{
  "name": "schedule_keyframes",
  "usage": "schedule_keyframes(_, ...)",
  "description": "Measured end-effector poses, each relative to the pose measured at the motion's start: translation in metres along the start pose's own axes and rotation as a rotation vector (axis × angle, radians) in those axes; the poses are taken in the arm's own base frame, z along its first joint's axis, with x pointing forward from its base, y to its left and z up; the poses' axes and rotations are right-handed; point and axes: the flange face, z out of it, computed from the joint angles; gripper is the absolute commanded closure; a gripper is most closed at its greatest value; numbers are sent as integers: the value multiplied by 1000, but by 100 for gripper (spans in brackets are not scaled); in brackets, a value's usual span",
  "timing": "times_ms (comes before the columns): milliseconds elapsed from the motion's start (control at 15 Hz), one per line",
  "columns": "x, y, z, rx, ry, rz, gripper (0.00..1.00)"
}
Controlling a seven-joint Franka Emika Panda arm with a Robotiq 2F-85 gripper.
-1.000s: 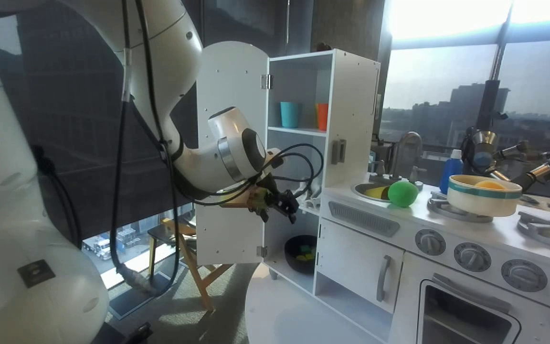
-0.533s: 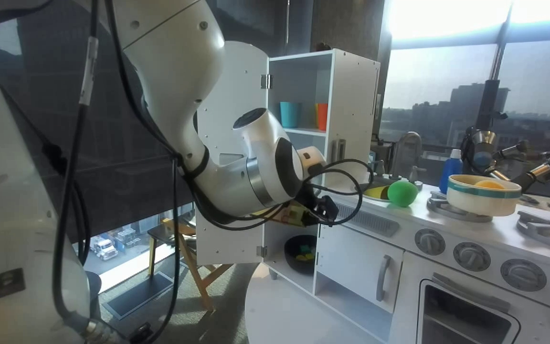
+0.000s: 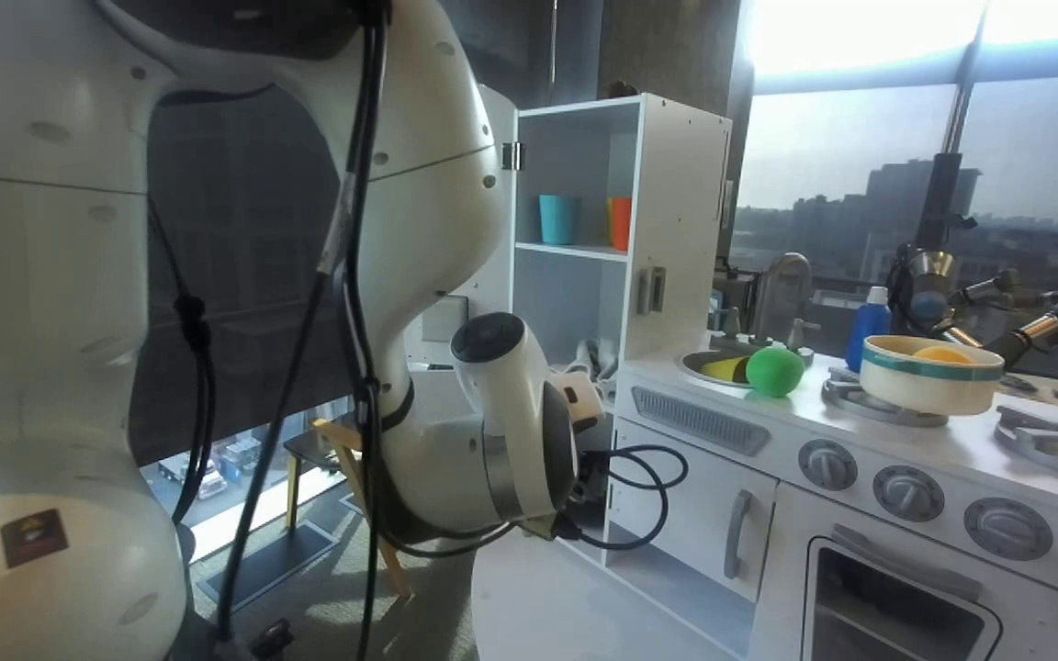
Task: Open the cabinets
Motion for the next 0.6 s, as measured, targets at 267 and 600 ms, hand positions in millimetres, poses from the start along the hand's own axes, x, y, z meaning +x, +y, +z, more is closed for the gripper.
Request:
schedule_keyframes(267, -24, 23, 1, 104, -22, -31, 0)
schedule_keyframes(600, 2, 81, -22, 47, 47, 80, 0)
